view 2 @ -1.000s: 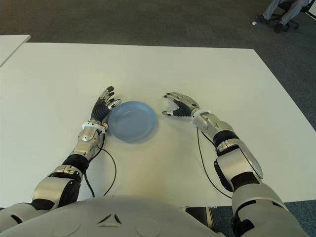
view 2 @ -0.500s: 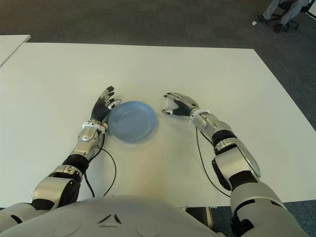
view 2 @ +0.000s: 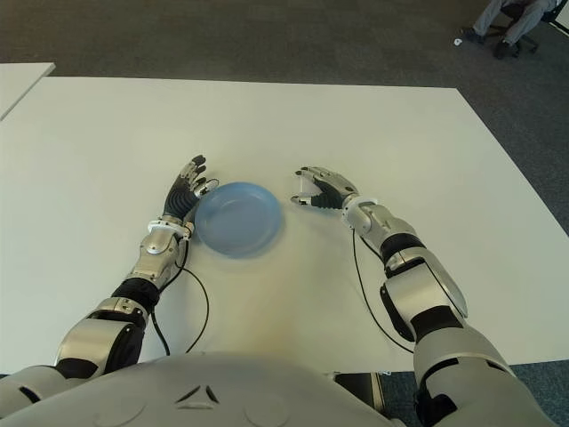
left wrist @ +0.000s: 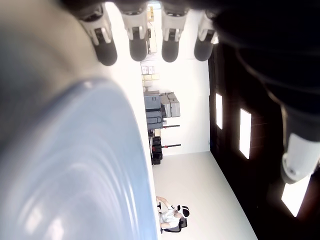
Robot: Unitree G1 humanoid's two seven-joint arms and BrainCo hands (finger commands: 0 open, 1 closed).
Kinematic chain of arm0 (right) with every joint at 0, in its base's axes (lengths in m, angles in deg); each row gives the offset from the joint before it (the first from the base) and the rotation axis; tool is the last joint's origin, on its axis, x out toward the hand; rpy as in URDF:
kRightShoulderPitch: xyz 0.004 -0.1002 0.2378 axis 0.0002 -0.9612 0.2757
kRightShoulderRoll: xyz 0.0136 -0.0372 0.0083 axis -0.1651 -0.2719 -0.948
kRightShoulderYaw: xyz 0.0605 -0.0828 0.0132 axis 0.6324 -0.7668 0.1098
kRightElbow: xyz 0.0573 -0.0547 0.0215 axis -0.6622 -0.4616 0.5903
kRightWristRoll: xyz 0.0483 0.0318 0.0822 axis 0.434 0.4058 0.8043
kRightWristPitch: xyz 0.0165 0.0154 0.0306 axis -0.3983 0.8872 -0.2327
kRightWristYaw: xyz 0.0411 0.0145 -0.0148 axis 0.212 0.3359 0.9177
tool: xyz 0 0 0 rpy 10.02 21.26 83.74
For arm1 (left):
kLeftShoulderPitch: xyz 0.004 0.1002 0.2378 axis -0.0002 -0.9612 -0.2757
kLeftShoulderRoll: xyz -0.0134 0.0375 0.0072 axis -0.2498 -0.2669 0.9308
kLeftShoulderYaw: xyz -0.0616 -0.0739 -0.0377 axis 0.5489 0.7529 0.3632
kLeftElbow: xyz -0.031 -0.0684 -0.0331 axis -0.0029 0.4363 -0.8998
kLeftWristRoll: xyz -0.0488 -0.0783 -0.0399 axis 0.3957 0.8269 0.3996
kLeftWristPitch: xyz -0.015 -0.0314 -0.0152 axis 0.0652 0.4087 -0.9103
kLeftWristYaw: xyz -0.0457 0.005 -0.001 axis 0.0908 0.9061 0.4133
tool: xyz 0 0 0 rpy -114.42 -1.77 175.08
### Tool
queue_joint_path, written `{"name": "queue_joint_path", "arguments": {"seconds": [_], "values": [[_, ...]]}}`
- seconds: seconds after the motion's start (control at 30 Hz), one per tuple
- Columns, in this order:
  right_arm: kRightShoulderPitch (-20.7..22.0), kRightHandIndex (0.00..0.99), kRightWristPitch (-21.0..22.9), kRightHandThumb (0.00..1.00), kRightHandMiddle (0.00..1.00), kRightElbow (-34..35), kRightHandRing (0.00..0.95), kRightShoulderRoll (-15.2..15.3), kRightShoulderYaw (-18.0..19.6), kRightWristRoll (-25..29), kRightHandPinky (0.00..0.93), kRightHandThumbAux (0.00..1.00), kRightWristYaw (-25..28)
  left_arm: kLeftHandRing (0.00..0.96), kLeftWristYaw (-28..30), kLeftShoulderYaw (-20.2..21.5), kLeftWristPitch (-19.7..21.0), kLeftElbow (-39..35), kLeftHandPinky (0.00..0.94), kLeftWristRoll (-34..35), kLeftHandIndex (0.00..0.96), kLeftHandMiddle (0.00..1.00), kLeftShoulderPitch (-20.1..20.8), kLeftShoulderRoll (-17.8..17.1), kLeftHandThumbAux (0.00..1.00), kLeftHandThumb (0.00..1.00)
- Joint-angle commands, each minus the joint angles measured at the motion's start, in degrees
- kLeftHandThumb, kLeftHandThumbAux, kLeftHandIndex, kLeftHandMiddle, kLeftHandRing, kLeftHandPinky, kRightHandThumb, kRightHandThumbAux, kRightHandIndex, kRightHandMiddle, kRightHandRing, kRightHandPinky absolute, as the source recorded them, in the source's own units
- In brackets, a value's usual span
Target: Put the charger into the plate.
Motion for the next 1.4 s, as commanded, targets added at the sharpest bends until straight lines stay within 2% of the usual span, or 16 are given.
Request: {"name": "queue_joint_path", "arguments": {"seconds": [0.03, 0.33, 0.53, 0.83, 1.4], "values": [[-0.7, 0.000, 0.8, 0.294, 0.000, -0.8, 0.000, 0.7, -0.5, 0.0, 0.000, 0.273, 1.1, 0.032, 0.8, 0.1, 3.5, 2.7, 0.032, -0.1, 0.007, 0.032, -2.9, -0.2, 0.573, 0.000], [-1.4, 0.000, 0.1, 0.289, 0.000, -0.2, 0.000, 2.2, -1.0, -0.3, 0.000, 0.353, 0.8, 0.026, 0.5, -0.2, 3.6, 2.0, 0.022, -0.6, 0.010, 0.027, -3.5, -0.7, 0.555, 0.000], [-1.7, 0.000, -1.0, 0.330, 0.000, 0.0, 0.000, 4.0, -2.0, -1.4, 0.022, 0.310, -0.4, 0.025, 1.1, -0.1, 3.1, 1.5, 0.018, -0.4, 0.017, 0.027, -4.1, -1.3, 0.555, 0.000], [-1.3, 0.000, -1.1, 0.358, 0.000, -0.3, 0.000, 5.0, -4.0, -3.5, 0.041, 0.287, -3.8, 0.025, 1.8, 0.2, 2.8, 0.6, 0.015, 0.0, 0.019, 0.029, -5.0, -1.7, 0.560, 0.000], [-0.8, 0.000, -1.8, 0.377, 0.000, -0.6, 0.023, 6.1, -6.2, -6.0, 0.110, 0.324, -10.1, 0.029, 2.4, 0.2, 2.8, -1.6, 0.019, 0.2, 0.016, 0.037, -6.6, -2.6, 0.550, 0.000]]}}
